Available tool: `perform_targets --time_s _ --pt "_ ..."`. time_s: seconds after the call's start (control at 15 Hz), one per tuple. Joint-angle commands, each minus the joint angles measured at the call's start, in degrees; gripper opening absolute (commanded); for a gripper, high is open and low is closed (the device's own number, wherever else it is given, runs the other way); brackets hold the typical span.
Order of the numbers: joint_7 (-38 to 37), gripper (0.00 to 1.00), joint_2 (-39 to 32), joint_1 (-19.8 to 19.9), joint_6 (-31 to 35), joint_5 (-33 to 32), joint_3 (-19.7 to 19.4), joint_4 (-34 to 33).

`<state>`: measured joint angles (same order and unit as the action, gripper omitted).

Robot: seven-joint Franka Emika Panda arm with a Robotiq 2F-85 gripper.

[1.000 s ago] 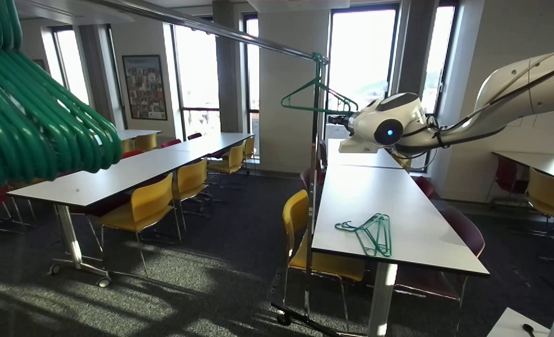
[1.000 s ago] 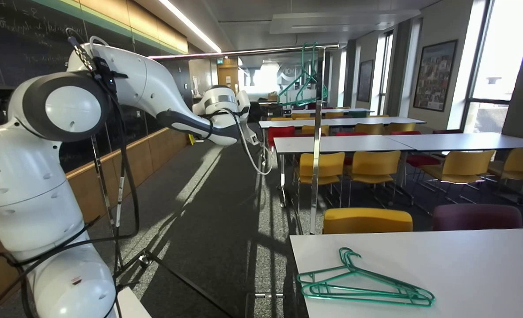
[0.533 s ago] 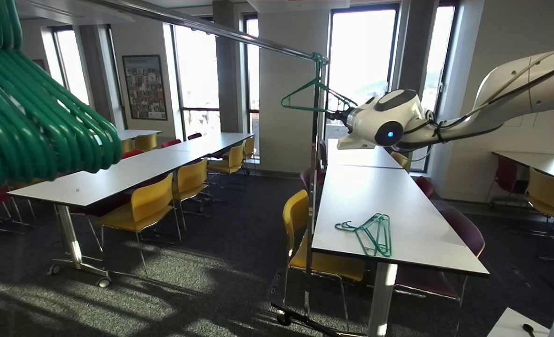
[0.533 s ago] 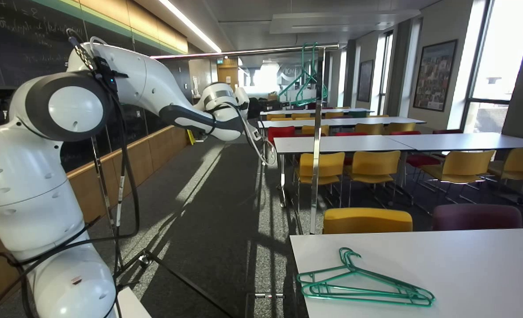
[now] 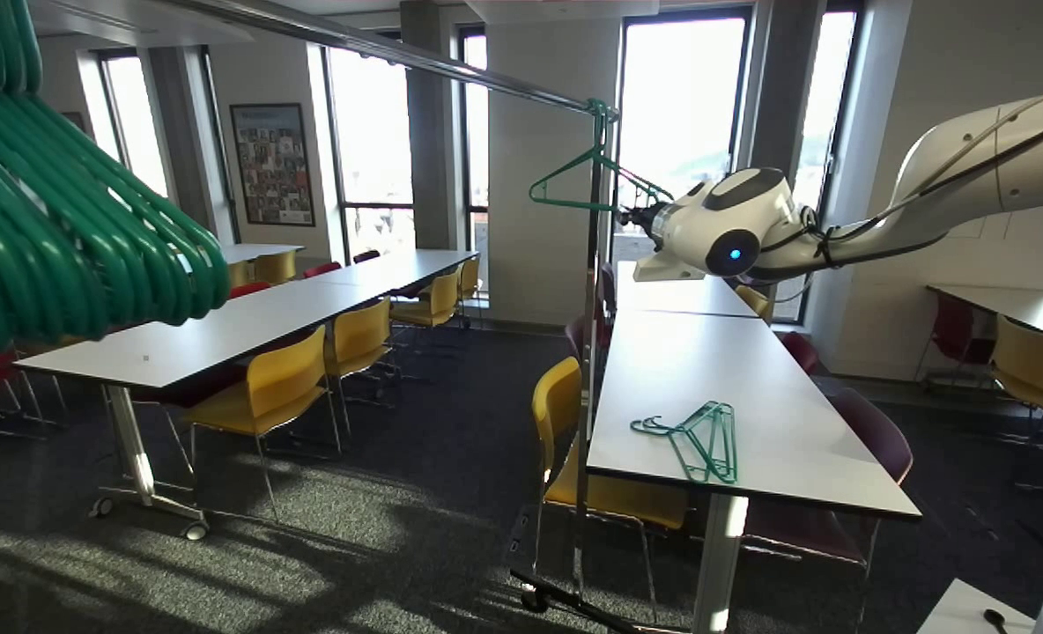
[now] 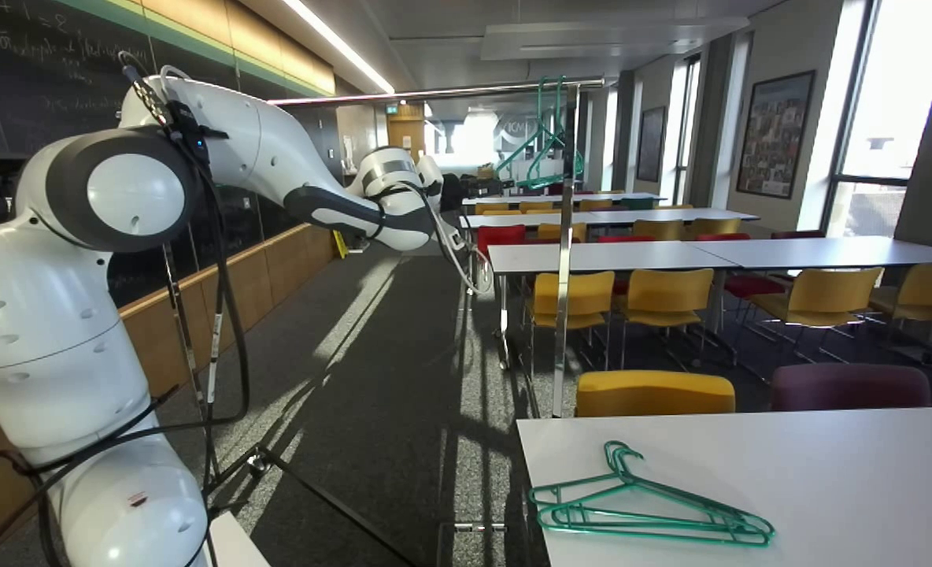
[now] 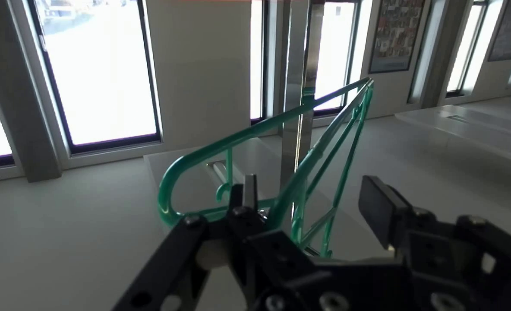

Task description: Put one hanger on the table

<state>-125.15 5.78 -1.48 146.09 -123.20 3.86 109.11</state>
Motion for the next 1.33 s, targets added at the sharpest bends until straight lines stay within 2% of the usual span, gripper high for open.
perform_targets --time_s 0.0,0.33,0.4,0.47,0.53,1.07,1.13,1.27 --pt "-0.9 0.35 -0.3 -1.1 0.4 -1.8 -1.0 -1.4" --pt "-0.5 0.01 -0.1 -1.2 0.4 -1.3 -1.0 -1.2" --pt "-0.4 0.39 -0.1 -1.3 0.4 -1.2 -1.0 -1.2" --pt "-0.4 0.36 -0.1 -1.4 0.5 -1.2 -1.0 -1.2" --pt "-0.4 0.37 0.0 -1.6 0.5 -1.1 -0.9 -1.1" --pt "0.1 0.96 0.9 -2.1 0.6 -0.9 -0.5 0.0" --pt "0.1 0.99 1.3 -2.3 0.7 -0.8 -0.5 0.5" --pt "0.1 1.00 1.6 -2.8 0.7 -0.8 -0.3 1.0"
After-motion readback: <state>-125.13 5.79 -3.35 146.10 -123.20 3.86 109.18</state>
